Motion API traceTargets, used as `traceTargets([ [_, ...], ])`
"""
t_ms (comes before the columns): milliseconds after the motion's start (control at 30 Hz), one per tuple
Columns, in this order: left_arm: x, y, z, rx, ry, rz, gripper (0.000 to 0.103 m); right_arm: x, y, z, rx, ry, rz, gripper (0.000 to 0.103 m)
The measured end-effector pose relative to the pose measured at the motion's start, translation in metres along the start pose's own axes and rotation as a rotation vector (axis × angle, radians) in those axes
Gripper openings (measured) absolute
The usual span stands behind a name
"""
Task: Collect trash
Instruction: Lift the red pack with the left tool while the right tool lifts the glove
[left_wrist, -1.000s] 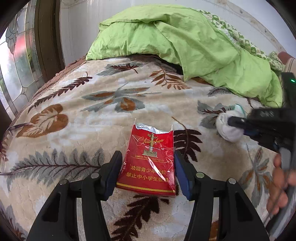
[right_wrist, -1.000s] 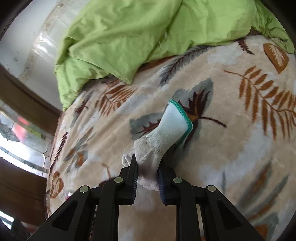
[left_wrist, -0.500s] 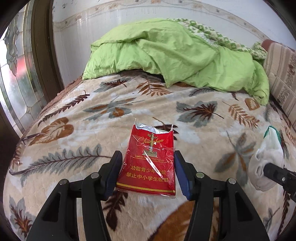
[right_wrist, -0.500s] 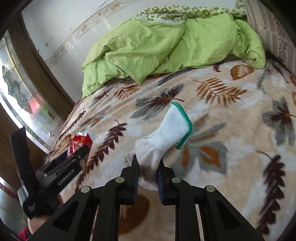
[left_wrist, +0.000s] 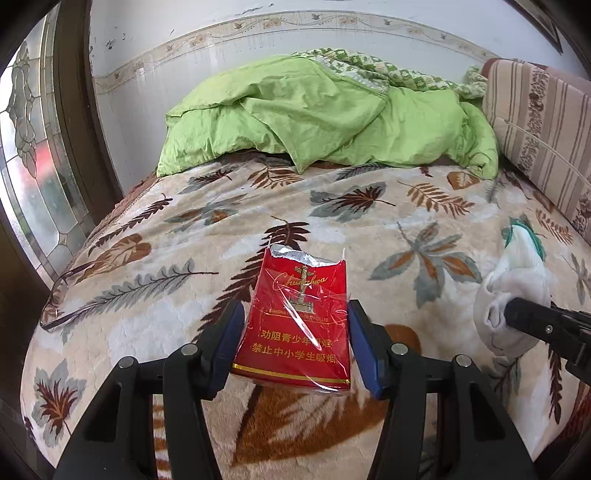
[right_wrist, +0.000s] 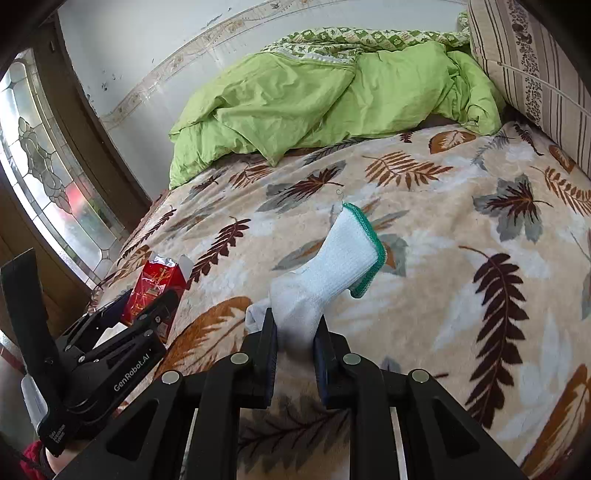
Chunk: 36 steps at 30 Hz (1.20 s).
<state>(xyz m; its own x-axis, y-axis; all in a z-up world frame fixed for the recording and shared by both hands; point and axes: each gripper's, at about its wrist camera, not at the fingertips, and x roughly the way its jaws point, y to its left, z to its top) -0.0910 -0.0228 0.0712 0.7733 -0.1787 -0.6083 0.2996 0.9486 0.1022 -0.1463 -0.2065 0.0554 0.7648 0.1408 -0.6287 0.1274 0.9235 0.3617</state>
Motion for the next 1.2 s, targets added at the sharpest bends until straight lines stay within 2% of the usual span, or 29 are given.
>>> traceTargets([
  [200, -0.016, -0.006, -0.008, 0.02, -0.016, 0.002, 0.055, -0.014, -0.006, -0.009, 0.026, -0.016, 0.008, 0.018],
  [833, -0.044, -0.017, -0.022, 0.049, -0.05, -0.01, 0.055, -0.048, -0.002, -0.025, 0.002, -0.073, 0.017, 0.018],
  [1200, -0.063, -0.032, -0.023, 0.077, -0.059, -0.058, 0.055, -0.067, -0.01, -0.034, 0.043, -0.081, 0.035, 0.018],
])
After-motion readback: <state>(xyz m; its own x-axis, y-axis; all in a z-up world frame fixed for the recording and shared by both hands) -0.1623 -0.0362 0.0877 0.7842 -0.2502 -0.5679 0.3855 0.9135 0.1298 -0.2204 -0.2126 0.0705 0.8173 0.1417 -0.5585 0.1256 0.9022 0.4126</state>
